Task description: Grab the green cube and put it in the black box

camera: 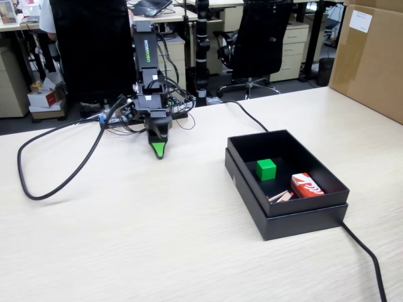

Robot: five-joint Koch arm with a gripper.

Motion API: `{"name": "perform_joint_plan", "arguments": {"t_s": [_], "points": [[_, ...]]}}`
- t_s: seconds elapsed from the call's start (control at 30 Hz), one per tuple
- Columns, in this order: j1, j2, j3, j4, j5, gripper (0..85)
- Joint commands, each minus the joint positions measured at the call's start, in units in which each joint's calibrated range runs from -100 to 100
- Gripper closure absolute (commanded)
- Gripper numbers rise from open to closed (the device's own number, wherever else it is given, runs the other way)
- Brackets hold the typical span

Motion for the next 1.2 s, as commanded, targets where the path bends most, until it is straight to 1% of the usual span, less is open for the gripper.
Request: {"name": "perform_joint_plan", "arguments": {"t_s": [0.0, 0.17, 1.17], "points": [[0.1, 0.2, -1.0, -2.1, -0.4, 33.5], [0.2, 0.2, -0.8, -2.3, -1.0, 34.8], [0.2, 0.2, -0.8, -2.3, -0.9, 35.2]]}}
